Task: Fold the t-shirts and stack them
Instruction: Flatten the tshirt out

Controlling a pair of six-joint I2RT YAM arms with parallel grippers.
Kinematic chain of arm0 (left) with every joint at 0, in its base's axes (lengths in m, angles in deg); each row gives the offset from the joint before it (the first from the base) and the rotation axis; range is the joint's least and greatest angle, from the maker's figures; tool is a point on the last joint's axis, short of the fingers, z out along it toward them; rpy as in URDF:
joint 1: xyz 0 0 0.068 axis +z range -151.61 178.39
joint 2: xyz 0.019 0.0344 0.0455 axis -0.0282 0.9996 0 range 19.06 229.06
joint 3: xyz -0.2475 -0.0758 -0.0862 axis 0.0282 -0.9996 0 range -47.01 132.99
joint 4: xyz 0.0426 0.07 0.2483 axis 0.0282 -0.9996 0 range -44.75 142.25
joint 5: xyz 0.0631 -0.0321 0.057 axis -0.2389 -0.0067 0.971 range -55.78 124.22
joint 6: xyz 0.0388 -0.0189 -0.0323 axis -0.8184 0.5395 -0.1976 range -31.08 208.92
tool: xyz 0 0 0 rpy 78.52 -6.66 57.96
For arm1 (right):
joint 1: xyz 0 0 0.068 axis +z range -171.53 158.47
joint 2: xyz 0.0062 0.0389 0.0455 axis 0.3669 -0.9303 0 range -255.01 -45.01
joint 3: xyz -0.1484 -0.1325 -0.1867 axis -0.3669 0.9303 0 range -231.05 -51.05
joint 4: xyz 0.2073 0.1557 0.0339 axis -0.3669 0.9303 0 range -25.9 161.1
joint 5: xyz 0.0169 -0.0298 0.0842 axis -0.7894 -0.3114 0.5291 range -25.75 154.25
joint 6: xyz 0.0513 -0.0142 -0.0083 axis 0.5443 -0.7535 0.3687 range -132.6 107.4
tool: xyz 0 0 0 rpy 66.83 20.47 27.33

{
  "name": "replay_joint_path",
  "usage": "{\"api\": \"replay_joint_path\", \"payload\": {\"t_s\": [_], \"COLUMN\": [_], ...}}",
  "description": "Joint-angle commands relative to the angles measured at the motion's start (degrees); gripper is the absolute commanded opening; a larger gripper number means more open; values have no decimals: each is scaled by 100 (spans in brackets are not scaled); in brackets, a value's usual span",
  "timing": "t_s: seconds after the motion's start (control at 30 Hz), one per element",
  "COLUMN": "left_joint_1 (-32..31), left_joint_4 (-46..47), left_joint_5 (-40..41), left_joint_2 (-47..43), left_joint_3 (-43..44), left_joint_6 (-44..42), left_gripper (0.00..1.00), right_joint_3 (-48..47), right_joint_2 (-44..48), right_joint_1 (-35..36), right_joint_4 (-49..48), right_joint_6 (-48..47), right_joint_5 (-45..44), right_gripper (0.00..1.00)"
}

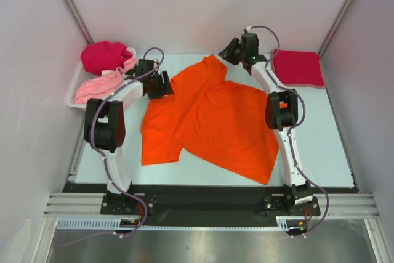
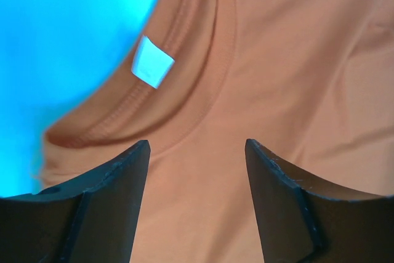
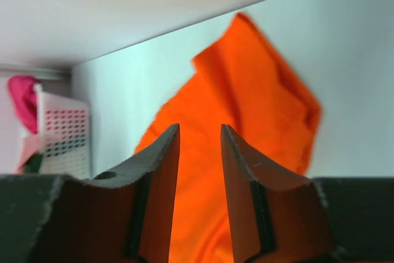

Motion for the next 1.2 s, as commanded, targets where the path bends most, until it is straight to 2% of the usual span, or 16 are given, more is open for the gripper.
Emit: {"api": "replay_joint_path", "payload": {"t_s": [0.0, 0.13, 0.2, 0.23, 0.3, 0.4, 0.43, 0.53, 0.57, 0.63, 0.67, 0.7, 0.8, 0.87, 1.0, 1.17], "left_joint_1": [53, 124, 124, 124, 124, 141, 237, 395, 448, 615, 703, 791, 1353, 1591, 1592, 1592], "left_joint_4": [-428, -1060, -1088, -1096, -1096, -1245, -1298, -1482, -1535, -1589, -1589, -1589, -1396, -1378, -1360, -1088], "left_joint_5": [445, 648, 604, 552, 533, 867, 807, 867, 902, 886, 816, 719, 157, -2, -29, -29], "left_joint_2": [176, 388, 161, 37, -261, -973, -1323, -1938, -2072, -2440, -2530, -2609, -2768, -2742, -2566, -2416], "left_joint_3": [614, 1028, 862, 765, 379, -184, -333, -869, -1079, -1431, -1529, -1652, -2188, -2408, -2540, -2637], "left_joint_6": [-868, -1002, -1019, -1019, -862, -538, -432, -211, -185, -149, -141, -106, 43, 35, -149, -211], "left_gripper": [70, 70, 70, 70, 70, 70, 70, 69, 69, 67, 66, 65, 61, 58, 58, 59], "right_joint_3": [-25, 475, 643, 748, 985, 1924, 2692, 3953, 4810, 5640, 6523, 6924, 8293, 8780, 9807, 10434], "right_joint_2": [636, 1302, 1576, 1856, 2165, 2964, 3219, 4527, 5122, 5784, 6057, 6652, 7611, 8018, 8783, 9961], "right_joint_1": [-42, -86, -95, -112, -147, -104, -60, 185, 204, 134, 81, 20, -86, -86, -69, -77], "right_joint_4": [355, 1031, 1462, 2091, 2674, 3616, 3818, 3934, 3943, 3820, 3741, 3654, 3329, 3293, 3468, 3802], "right_joint_6": [30, -172, -574, -733, -1032, -1595, -1901, -2246, -2238, -2037, -1914, -1808, -1421, -1089, -648, -182], "right_joint_5": [723, 1066, 1190, 1155, 1076, 848, 743, 146, 40, 256, 398, 538, 847, 917, 1032, 645], "right_gripper": [38, 45, 50, 54, 57, 57, 56, 61, 61, 62, 62, 61, 60, 60, 62, 67]}}
